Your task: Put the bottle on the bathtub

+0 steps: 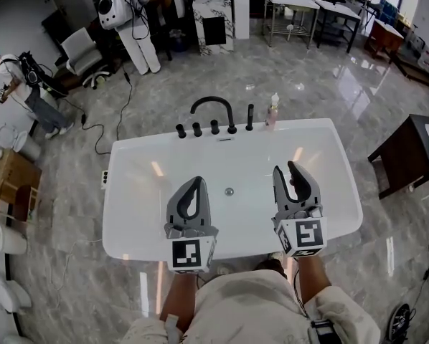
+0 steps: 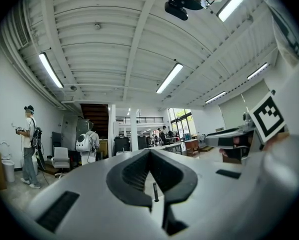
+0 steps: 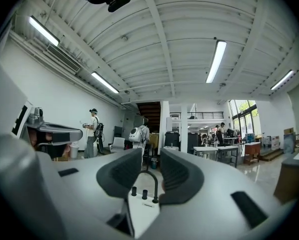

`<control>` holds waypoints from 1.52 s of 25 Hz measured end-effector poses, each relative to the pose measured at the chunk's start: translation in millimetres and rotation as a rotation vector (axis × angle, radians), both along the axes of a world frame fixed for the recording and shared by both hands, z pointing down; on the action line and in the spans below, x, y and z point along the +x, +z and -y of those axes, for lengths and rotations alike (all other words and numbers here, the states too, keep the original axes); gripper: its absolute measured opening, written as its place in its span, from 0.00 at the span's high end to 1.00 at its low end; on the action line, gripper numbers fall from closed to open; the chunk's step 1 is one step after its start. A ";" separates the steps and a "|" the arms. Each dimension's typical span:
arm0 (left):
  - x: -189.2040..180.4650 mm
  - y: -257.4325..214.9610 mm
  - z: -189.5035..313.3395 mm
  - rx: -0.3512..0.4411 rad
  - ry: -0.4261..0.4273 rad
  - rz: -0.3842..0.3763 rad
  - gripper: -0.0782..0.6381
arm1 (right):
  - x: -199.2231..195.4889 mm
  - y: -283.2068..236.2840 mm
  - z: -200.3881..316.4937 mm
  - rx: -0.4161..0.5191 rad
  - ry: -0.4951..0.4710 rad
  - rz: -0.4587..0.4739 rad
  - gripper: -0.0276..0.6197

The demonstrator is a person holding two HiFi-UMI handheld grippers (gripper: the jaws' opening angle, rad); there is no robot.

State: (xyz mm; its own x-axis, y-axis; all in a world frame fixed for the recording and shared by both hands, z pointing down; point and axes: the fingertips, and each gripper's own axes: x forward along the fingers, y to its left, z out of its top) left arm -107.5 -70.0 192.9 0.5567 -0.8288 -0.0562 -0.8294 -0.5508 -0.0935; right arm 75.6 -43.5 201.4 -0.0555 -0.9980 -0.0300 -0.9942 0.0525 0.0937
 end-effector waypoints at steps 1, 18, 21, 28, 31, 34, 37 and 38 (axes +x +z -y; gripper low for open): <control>0.4 0.2 0.1 0.000 0.001 -0.002 0.89 | 1.2 1.6 0.2 -0.003 0.011 0.003 0.85; 24.7 1.8 -2.4 -0.010 0.022 -0.010 0.89 | 20.8 3.2 -0.1 -0.003 0.020 0.042 0.96; 26.6 0.6 -2.9 -0.014 0.026 -0.019 0.89 | 22.3 3.9 0.6 -0.010 0.015 0.046 0.97; 29.0 1.5 0.0 -0.006 0.026 -0.034 0.89 | 22.3 4.1 3.4 -0.014 0.013 0.014 0.97; 33.7 1.4 -1.1 -0.008 0.025 -0.035 0.89 | 27.9 3.4 1.6 -0.017 0.017 0.010 0.97; 38.7 1.3 -2.0 -0.013 0.025 -0.033 0.89 | 33.5 3.9 -0.1 -0.022 0.022 0.010 0.97; 45.0 2.3 -2.5 -0.023 0.027 -0.027 0.89 | 40.1 4.5 -1.4 -0.024 0.028 0.011 0.97; 48.0 2.4 -2.8 -0.027 0.029 -0.029 0.89 | 43.1 4.5 -1.9 -0.024 0.030 0.012 0.97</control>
